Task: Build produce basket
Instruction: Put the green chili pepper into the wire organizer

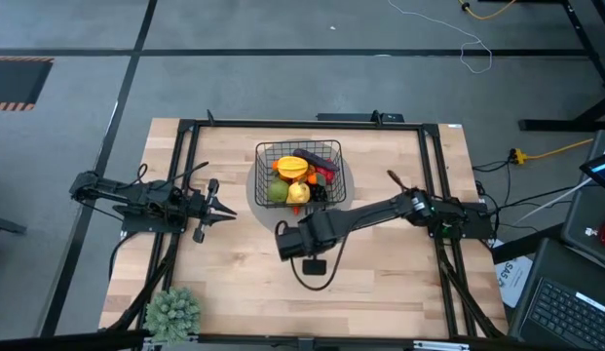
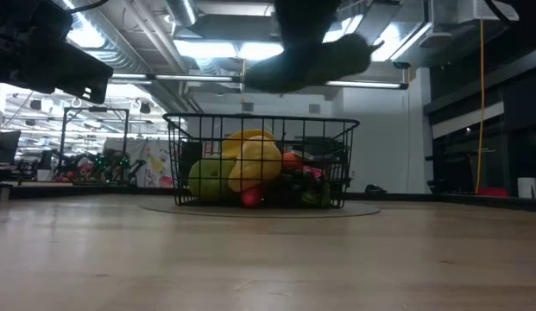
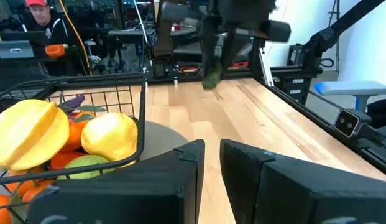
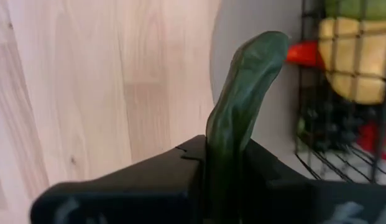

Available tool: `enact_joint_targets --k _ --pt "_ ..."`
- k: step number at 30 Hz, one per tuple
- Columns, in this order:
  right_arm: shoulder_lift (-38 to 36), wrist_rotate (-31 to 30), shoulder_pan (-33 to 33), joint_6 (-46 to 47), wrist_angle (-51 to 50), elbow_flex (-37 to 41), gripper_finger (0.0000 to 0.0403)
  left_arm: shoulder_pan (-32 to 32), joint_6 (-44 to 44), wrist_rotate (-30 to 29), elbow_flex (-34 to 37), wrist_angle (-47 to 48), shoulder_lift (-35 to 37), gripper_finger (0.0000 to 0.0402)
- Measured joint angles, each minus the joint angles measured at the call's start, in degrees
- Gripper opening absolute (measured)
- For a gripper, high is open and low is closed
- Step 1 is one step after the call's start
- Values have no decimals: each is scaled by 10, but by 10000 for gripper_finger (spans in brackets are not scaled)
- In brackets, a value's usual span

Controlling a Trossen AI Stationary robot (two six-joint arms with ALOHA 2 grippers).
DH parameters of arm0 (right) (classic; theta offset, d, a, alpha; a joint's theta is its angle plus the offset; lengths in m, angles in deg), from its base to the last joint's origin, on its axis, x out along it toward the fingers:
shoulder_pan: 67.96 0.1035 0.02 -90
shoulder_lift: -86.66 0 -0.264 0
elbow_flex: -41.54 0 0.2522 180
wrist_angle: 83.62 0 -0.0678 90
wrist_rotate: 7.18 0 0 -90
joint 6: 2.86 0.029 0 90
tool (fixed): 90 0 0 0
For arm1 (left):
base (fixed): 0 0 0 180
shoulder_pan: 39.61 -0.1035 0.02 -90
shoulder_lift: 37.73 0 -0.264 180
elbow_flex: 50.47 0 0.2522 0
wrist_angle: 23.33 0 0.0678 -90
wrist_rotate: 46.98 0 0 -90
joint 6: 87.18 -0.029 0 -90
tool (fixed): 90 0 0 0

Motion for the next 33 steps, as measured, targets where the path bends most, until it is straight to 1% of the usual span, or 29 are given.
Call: enact_joint_targets --k 3,13,15,21,24,29,31,33 --pt "-18 0 -1 4 -28 -1 44 0 0 0 0 0 0 41" --pt "-115 -1 -6 13 -27 0 45 0 0 0 0 0 0 41" --pt "-138 -16 -5 13 -27 0 45 0 0 0 0 0 0 41" --pt "-200 -99 -6 14 -27 0 45 0 0 0 0 0 0 41" --pt "-221 -175 -6 14 -27 0 46 0 0 0 0 0 0 41" --pt "-233 -333 -8 12 -16 0 46 0 0 0 0 0 0 41" --pt "-233 -376 -14 -2 -10 0 46 0 0 0 0 0 0 41" --pt "-233 -401 -24 -19 1 0 46 0 0 0 0 0 0 41"
